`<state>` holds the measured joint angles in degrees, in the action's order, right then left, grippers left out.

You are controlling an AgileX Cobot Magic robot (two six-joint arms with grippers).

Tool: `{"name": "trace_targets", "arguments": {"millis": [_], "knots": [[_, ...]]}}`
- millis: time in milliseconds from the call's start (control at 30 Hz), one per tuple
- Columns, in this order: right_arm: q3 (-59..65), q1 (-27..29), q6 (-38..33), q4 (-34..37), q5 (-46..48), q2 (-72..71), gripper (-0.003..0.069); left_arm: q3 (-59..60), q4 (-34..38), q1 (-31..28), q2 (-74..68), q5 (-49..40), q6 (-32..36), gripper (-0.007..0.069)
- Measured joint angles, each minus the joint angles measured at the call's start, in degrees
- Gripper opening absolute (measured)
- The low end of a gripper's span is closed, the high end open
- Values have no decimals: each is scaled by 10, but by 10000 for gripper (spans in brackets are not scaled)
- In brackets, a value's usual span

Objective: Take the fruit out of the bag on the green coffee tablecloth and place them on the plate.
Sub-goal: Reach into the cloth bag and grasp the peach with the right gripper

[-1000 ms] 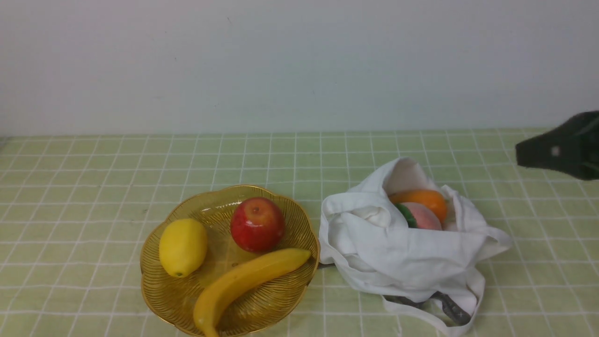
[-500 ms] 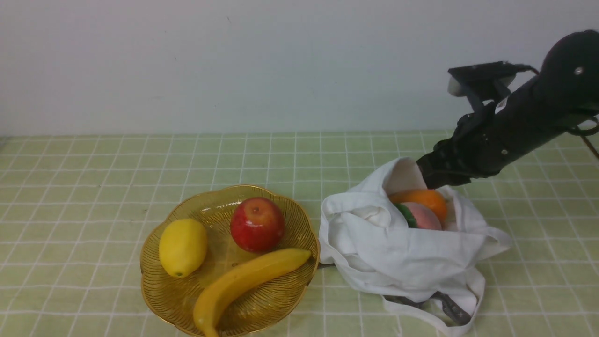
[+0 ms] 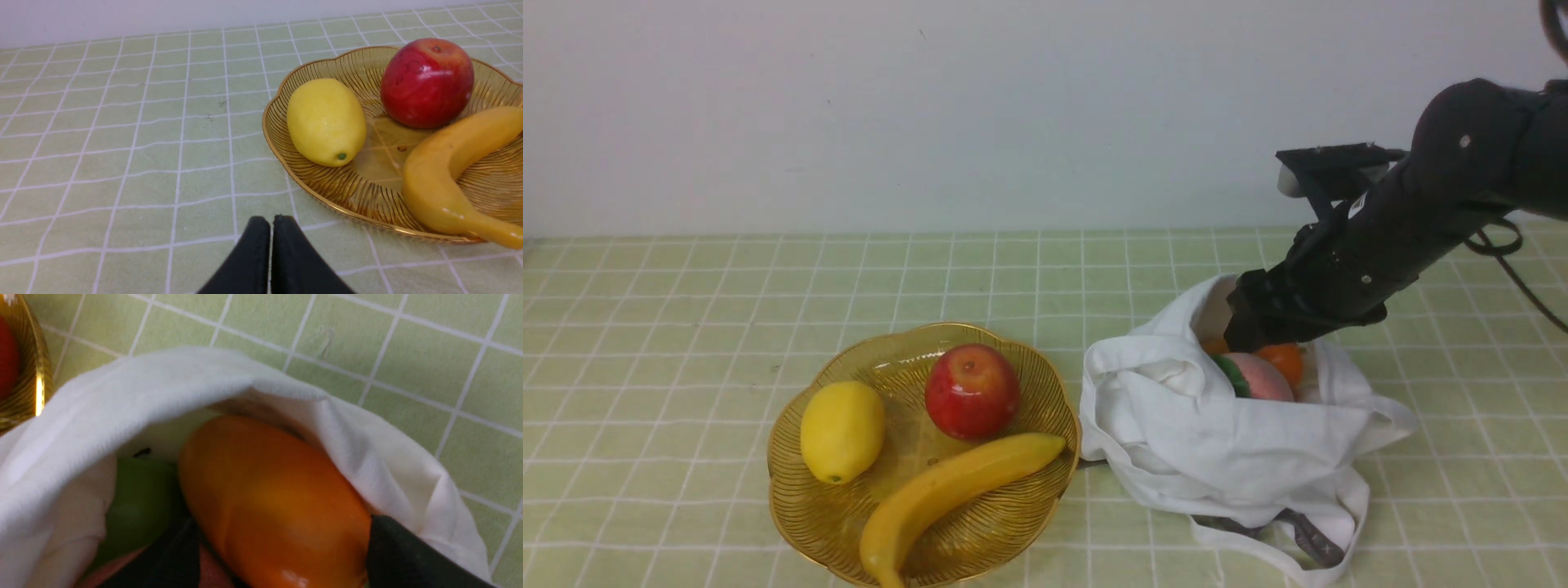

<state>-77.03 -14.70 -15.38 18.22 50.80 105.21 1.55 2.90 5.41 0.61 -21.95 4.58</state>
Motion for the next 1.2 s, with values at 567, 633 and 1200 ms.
{"name": "trace_targets", "arguments": {"millis": [567, 633, 1200], "knots": [[-2, -32, 15, -88, 36, 30, 98, 0, 0, 0, 0, 0, 0, -8], [-2, -32, 15, -89, 39, 30, 52, 0, 0, 0, 0, 0, 0, -8], [-2, -33, -30, 13, 119, -71, 92, 0, 0, 0, 0, 0, 0, -8]]}}
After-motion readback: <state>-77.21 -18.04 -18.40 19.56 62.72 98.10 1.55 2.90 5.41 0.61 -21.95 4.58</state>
